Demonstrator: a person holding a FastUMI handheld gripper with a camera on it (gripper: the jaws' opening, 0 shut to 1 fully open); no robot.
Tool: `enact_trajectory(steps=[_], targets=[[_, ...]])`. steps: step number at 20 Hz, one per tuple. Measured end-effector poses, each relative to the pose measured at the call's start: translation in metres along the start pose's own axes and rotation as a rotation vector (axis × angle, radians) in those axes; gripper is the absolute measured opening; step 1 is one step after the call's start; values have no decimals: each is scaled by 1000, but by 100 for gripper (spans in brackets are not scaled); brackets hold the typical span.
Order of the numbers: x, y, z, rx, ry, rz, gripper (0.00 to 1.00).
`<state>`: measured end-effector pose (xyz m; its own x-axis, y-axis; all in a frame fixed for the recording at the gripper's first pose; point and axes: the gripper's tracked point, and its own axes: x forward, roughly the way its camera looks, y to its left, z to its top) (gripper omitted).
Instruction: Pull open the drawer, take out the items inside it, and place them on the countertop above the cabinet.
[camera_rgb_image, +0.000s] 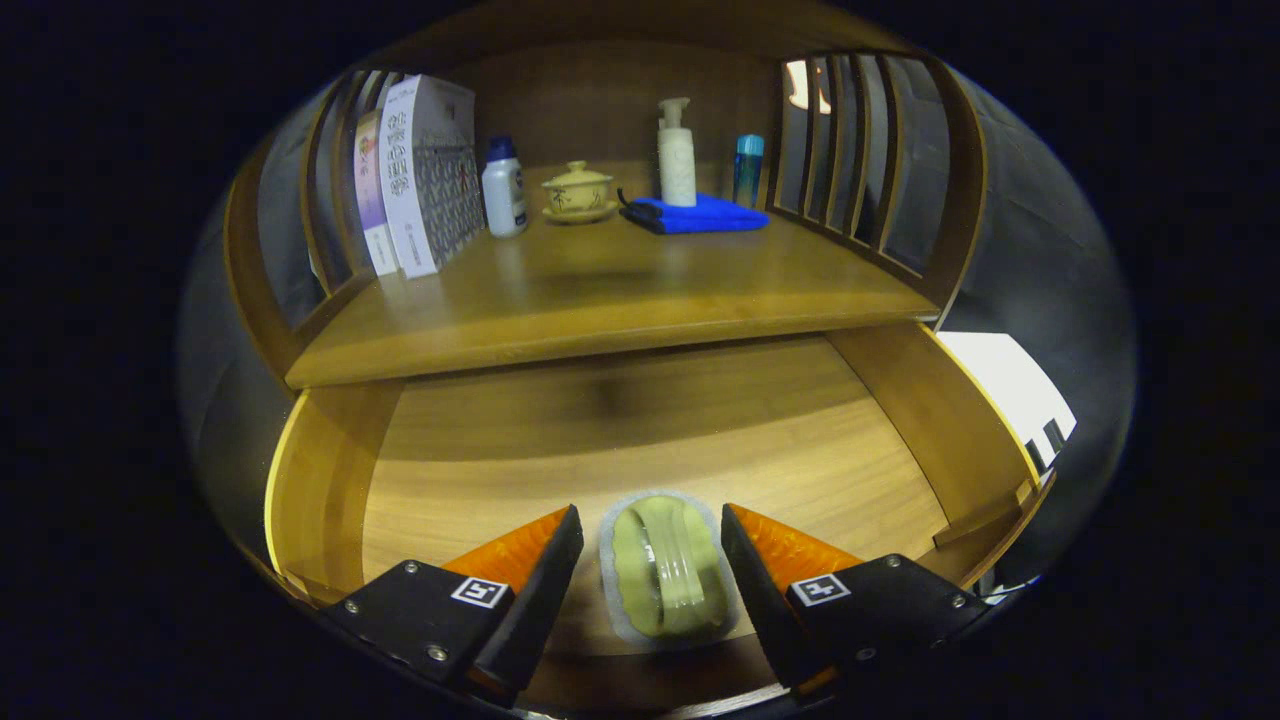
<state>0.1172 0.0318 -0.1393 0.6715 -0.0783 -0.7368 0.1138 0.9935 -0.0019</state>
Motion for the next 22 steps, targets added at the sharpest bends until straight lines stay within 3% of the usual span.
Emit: enact_trajectory(steps=[6, 13, 22], targets=[[12, 2, -15, 33, 75, 22, 70], [14, -5, -17, 48, 86, 22, 25], [-10, -12, 13, 67, -56, 30, 23]])
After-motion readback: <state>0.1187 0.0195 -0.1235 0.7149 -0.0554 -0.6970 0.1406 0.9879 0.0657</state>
